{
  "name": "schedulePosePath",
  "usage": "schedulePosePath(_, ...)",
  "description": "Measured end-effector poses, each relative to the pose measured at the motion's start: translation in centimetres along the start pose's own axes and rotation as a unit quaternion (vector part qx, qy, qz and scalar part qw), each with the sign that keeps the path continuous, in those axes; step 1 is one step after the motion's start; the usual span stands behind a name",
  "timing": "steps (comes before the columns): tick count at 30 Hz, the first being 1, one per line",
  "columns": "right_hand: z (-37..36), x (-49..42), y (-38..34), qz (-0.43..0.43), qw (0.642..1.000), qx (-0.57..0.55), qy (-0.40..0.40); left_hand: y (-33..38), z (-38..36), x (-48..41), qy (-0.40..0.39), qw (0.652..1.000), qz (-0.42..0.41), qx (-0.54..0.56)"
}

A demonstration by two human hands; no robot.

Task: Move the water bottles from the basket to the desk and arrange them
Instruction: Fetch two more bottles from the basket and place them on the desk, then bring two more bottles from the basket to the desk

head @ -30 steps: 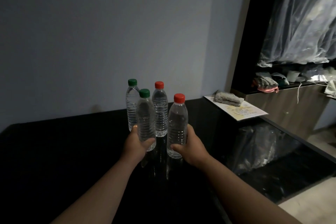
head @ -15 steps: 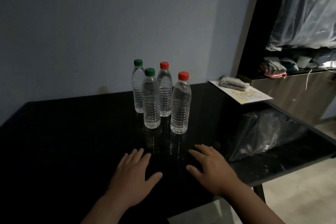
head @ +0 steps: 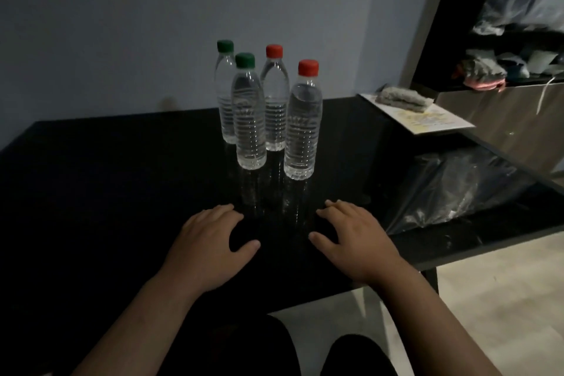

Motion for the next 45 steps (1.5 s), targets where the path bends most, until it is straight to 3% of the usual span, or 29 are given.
schedulePosePath(6, -0.6, 0.2, 0.6, 0.005, 1.0, -0.016, 0.013, -0.1, -0.3, -0.2, -0.005, 1.0, 0.005, -0.023)
schedulePosePath(11, 0.6, 0.2, 0.1, -0.01, 0.999, -0.025, -0.024, 0.4, 0.5, -0.4, -0.073, 0.995, 0.045, -0.047)
schedulePosePath(14, 1.7, -0.2, -0.1, -0.023, 0.996, -0.034, -0.077, 0.7, 1.9, -0.8, -0.133, 0.988, 0.082, -0.011)
schedulePosePath(19, 5.5, -1.8, 0.5, -0.035, 0.962, -0.083, -0.258, 1.9, 5.7, -3.5, -0.25, 0.964, 0.085, 0.04)
schedulePosePath(22, 8.8, -1.8, 1.6, -0.062, 0.949, -0.085, -0.298, 3.4, 8.2, -5.2, -0.276, 0.957, 0.066, 0.068)
schedulePosePath(26, 12.3, -0.1, 4.1, -0.1, 0.955, -0.067, -0.273, 6.6, 10.1, -7.0, -0.274, 0.96, 0.012, 0.051)
schedulePosePath(35, 17.1, 4.5, 10.6, -0.239, 0.943, -0.088, -0.214, 16.8, 9.1, -11.0, -0.343, 0.93, -0.13, 0.034)
schedulePosePath(45, 23.0, 11.6, 22.7, -0.333, 0.924, -0.11, -0.15, 34.1, 4.6, -16.3, -0.387, 0.898, -0.208, 0.002)
Point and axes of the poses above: each hand's wrist, its own x-axis away from the middle knuckle, its own z-axis out of the back of the hand, y = z × x, the point moved 4 cm from there along -x, towards the middle knuckle, and after that the axes turned 2 degrees about z, right-handed, at the moved point
